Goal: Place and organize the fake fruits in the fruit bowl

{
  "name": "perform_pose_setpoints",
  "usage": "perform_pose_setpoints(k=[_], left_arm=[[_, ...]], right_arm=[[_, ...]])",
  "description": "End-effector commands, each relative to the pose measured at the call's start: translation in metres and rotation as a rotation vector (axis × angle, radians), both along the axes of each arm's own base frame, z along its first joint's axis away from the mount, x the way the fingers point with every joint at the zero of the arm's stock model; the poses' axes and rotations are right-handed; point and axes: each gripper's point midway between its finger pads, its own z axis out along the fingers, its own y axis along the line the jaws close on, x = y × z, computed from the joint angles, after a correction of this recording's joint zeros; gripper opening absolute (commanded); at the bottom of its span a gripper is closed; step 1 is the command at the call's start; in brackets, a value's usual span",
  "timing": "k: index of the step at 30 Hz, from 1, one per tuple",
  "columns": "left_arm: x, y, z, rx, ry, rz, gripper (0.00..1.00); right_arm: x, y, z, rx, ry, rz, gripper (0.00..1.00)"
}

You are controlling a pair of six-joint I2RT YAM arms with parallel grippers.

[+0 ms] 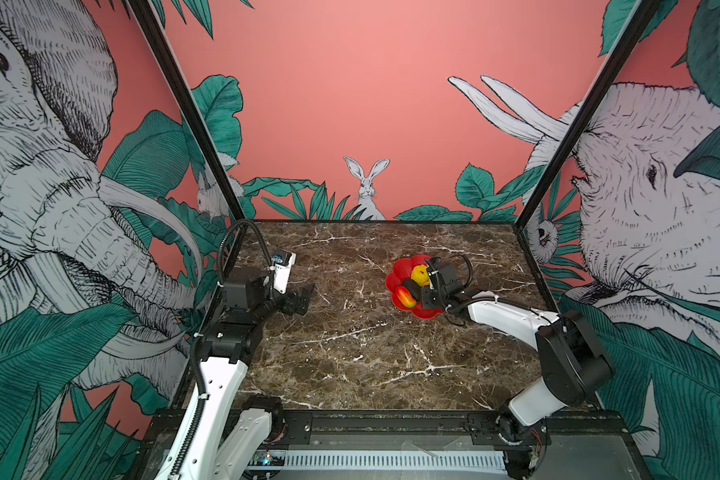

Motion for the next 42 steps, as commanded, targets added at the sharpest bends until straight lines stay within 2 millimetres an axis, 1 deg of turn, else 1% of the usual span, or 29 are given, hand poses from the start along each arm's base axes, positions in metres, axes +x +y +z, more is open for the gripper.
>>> perform_pose_setpoints(k=[1,7,9,13,15,17,19,21,22,24,27,29,31,32,34,36,38,40,42], left_arm=[[-0.002,0.0,-0.004,0.01,0.001,-0.009,1.0],[-0.002,-0.001,-0.004,0.009,0.002,-0.012,1.0],[-0.002,-0.001,-0.003,0.008,0.0,-0.012,1.0],[-0.002,0.0,-0.003,0.01,0.0,-0.009,1.0],[-0.001,0.0,-0.003,0.011,0.0,-0.007,1.0],[0.001,0.001,-0.003,0.012,-0.002,-0.003,1.0],[0.004,0.0,-0.001,0.002,0.0,0.003,1.0],[0.01,0.001,0.003,-0.01,0.006,0.021,1.0],[0.014,0.003,0.005,-0.015,0.007,0.038,1.0],[0.023,0.007,0.011,-0.028,0.003,0.08,1.0],[0.039,0.013,0.018,-0.06,-0.023,0.146,1.0],[0.05,0.025,0.016,-0.058,-0.03,0.233,1.0],[0.059,0.038,0.009,-0.047,-0.046,0.326,1.0],[0.064,0.044,0.003,-0.04,-0.073,0.36,1.0],[0.074,0.051,-0.015,-0.01,-0.155,0.395,1.0],[0.08,0.068,-0.042,0.054,-0.241,0.476,1.0],[0.082,0.085,-0.068,0.103,-0.256,0.566,1.0],[0.086,0.085,-0.091,0.141,-0.227,0.554,1.0],[0.093,0.077,-0.111,0.171,-0.2,0.501,1.0]], right_arm=[[0.003,-0.003,-0.003,0.014,-0.009,-0.027,0.29],[0.003,-0.007,0.005,0.008,-0.021,-0.026,0.45],[0.003,-0.008,0.01,0.004,-0.03,-0.025,0.51],[0.003,-0.013,0.021,-0.013,-0.052,-0.02,0.59],[0.002,-0.019,0.034,-0.025,-0.082,-0.015,0.65],[0.001,-0.026,0.05,-0.031,-0.13,0.002,0.73],[0.001,-0.037,0.071,-0.018,-0.205,0.017,0.85],[-0.001,-0.053,0.095,0.004,-0.279,0.026,0.99],[-0.002,-0.062,0.105,0.008,-0.313,0.018,1.0],[-0.005,-0.088,0.122,0.009,-0.378,-0.016,1.0],[-0.01,-0.125,0.13,0.013,-0.441,-0.098,1.0],[-0.013,-0.148,0.128,-0.012,-0.486,-0.163,1.0],[-0.015,-0.168,0.12,-0.05,-0.539,-0.224,1.0],[-0.016,-0.177,0.115,-0.066,-0.568,-0.256,1.0],[-0.016,-0.187,0.101,-0.097,-0.616,-0.285,1.0],[-0.011,-0.19,0.083,-0.145,-0.639,-0.276,1.0],[-0.002,-0.188,0.067,-0.183,-0.631,-0.24,1.0],[0.007,-0.184,0.057,-0.2,-0.63,-0.199,1.0],[0.015,-0.179,0.045,-0.204,-0.634,-0.165,1.0]])
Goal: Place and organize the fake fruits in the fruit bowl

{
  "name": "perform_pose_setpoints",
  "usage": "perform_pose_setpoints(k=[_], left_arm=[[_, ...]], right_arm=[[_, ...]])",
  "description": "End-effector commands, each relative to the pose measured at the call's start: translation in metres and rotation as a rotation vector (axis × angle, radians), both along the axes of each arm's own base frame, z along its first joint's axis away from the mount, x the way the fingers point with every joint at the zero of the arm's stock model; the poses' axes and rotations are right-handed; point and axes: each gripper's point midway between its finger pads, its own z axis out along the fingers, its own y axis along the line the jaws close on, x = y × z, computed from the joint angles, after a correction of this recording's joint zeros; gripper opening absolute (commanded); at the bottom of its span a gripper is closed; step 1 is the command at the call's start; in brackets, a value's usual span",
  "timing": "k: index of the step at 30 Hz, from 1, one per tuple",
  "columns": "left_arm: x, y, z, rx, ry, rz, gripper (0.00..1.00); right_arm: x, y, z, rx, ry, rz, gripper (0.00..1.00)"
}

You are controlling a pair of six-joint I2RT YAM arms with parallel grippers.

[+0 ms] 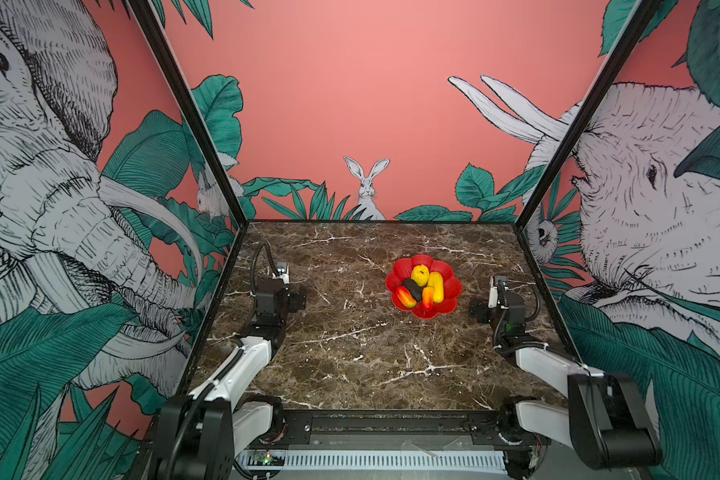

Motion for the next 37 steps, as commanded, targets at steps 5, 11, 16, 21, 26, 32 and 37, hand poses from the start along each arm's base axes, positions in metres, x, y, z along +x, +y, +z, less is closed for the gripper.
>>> perform_pose_setpoints(k=[5,11,16,21,26,32,37], left_arm=[[0.035,-0.002,0.002,0.088,-0.14,-0.033,1.0],[0.052,-0.018,-0.008,0.002,-0.126,-0.129,1.0],[0.051,0.004,-0.022,-0.077,-0.176,-0.059,1.0],[0.052,0.004,-0.023,-0.077,-0.173,-0.062,1.0],[0.051,0.001,-0.024,-0.075,-0.158,-0.079,1.0],[0.053,-0.001,-0.024,-0.07,-0.153,-0.087,1.0],[0.052,-0.001,-0.024,-0.067,-0.153,-0.087,1.0]], right_arm=[[0.039,0.006,0.016,-0.044,-0.219,0.056,1.0],[0.039,-0.005,0.013,-0.004,-0.203,0.014,1.0],[0.047,-0.005,0.01,0.001,-0.157,0.017,1.0],[0.047,-0.005,0.009,0.001,-0.154,0.018,1.0],[0.047,-0.005,0.009,0.001,-0.156,0.018,1.0],[0.047,-0.005,0.009,0.001,-0.155,0.017,1.0],[0.046,-0.005,0.009,0.001,-0.156,0.016,1.0]])
